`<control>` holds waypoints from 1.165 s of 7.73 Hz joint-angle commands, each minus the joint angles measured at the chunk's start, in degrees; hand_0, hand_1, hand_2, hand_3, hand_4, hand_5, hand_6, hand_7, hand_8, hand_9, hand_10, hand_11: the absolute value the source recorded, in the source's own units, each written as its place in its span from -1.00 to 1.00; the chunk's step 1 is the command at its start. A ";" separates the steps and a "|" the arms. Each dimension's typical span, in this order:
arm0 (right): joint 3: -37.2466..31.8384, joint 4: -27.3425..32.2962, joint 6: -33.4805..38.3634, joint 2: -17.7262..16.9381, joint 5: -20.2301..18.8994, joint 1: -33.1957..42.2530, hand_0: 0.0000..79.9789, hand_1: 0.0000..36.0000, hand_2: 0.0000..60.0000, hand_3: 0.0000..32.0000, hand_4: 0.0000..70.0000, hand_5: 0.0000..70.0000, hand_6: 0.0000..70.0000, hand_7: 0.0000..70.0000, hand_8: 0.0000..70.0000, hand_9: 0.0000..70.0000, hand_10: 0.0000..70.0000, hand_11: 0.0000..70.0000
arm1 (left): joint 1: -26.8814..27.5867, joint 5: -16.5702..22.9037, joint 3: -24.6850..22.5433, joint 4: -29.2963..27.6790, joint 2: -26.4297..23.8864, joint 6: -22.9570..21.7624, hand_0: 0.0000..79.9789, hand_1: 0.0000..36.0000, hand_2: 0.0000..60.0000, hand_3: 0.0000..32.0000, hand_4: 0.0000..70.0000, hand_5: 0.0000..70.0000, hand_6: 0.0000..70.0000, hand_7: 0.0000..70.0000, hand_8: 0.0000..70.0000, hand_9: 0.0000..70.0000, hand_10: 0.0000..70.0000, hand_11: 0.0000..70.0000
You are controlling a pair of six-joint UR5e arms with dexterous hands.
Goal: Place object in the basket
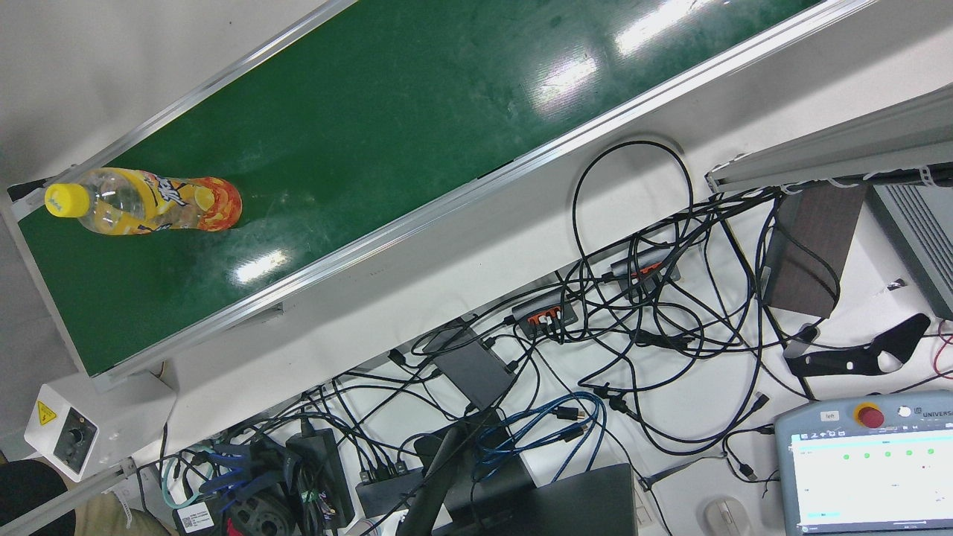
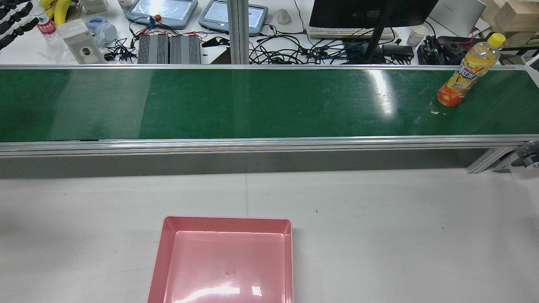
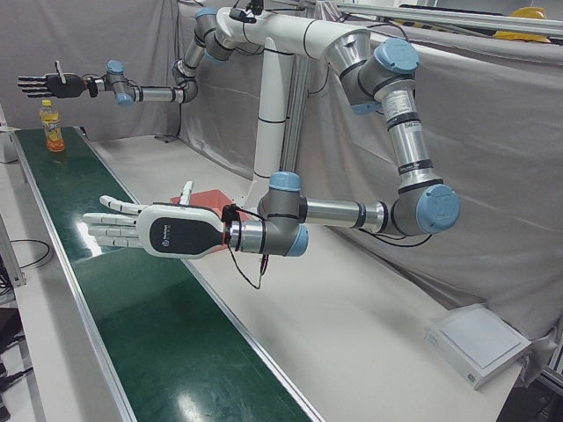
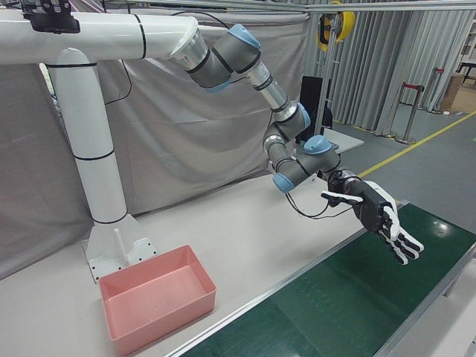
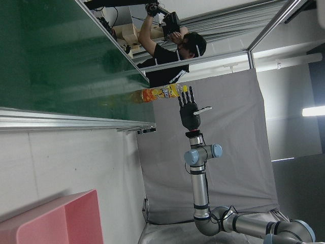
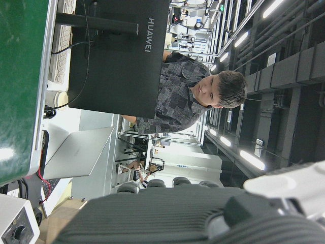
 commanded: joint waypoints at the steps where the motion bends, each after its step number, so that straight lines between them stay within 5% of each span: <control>1: -0.13 0.01 0.00 0.00 0.00 0.00 -1.00 -1.00 -1.00 -1.00 -1.00 -1.00 -1.00 -1.00 -1.00 -1.00 -1.00 -1.00 | 0.09 -0.09 -0.20 0.18 0.06 0.00 0.38 -0.89 -1.00 -1.00 -0.60 -0.46 -0.97 -0.98 -0.93 -0.93 -0.89 -0.81; 9: 0.04 -0.08 0.00 0.00 0.00 0.00 -1.00 -1.00 -1.00 -1.00 -1.00 -1.00 -1.00 -1.00 -1.00 -1.00 -1.00 -1.00 | 2.64 -0.18 -0.11 1.50 -0.12 0.26 0.39 -0.86 -1.00 -1.00 -0.59 -0.46 -0.97 -0.98 -0.93 -0.92 -0.89 -0.81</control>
